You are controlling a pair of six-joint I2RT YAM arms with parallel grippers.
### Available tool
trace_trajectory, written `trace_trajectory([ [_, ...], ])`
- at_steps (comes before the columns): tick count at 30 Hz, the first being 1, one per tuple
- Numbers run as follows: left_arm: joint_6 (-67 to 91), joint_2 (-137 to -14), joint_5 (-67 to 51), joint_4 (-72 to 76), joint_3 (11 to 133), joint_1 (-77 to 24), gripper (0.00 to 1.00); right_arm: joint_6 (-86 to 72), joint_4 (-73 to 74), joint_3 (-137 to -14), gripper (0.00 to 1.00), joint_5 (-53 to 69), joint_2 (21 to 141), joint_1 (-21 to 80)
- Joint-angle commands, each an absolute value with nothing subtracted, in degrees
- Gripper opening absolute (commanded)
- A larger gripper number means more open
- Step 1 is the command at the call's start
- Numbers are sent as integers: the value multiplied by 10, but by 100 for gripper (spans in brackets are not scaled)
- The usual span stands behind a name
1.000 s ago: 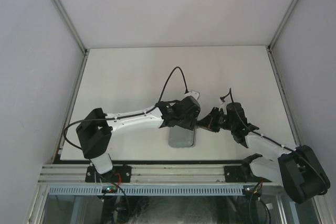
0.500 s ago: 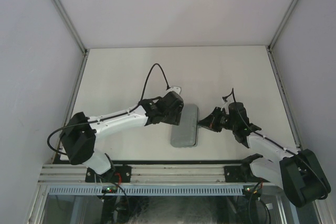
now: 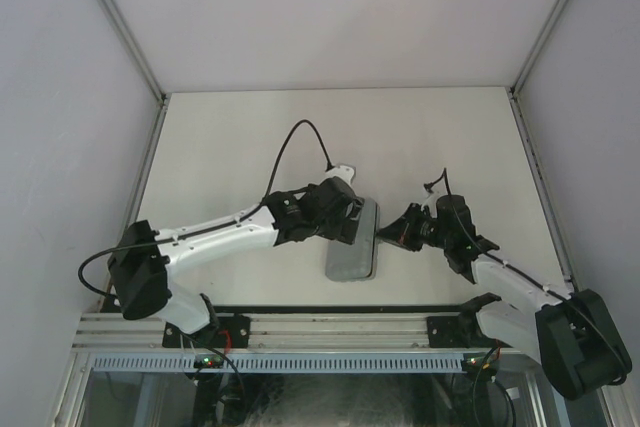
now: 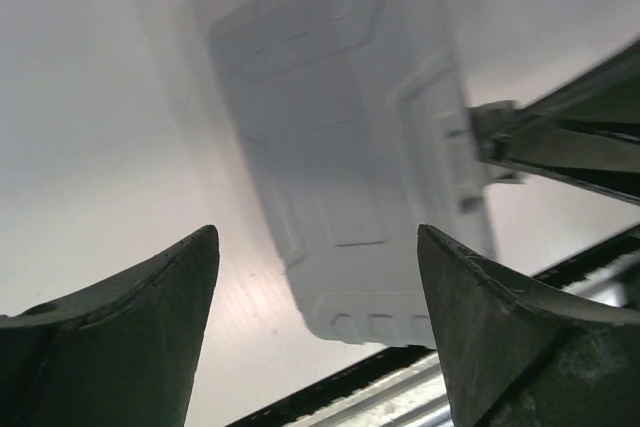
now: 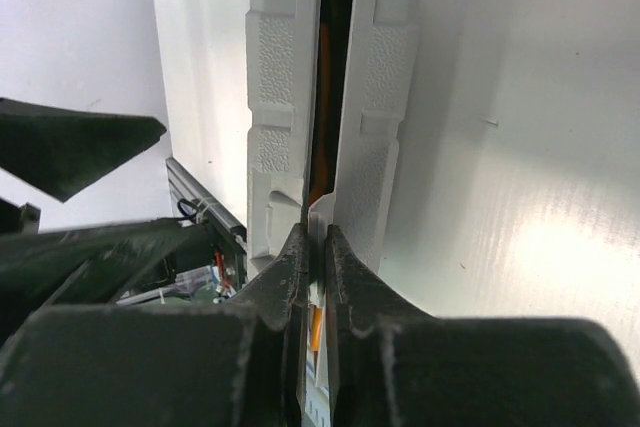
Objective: Sort the tools into containers
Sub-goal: Open the storage box at the center of the board.
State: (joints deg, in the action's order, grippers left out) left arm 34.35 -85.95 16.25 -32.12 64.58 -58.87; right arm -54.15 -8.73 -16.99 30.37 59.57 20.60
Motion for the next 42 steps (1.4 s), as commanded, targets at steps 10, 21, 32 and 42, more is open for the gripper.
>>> trace_trajectory([
  [10,344,-886,173,-336,736,-655,87,-570,-125,-205,0,332,536,209],
  [21,339,-940,163,-358,778,-664,85,-568,-127,-205,0,332,543,214],
  [32,335,-964,189,-391,795,-676,78,-564,-125,-205,0,330,547,214],
  [42,337,-974,191,-386,760,-676,74,-562,-122,-205,0,330,548,214],
])
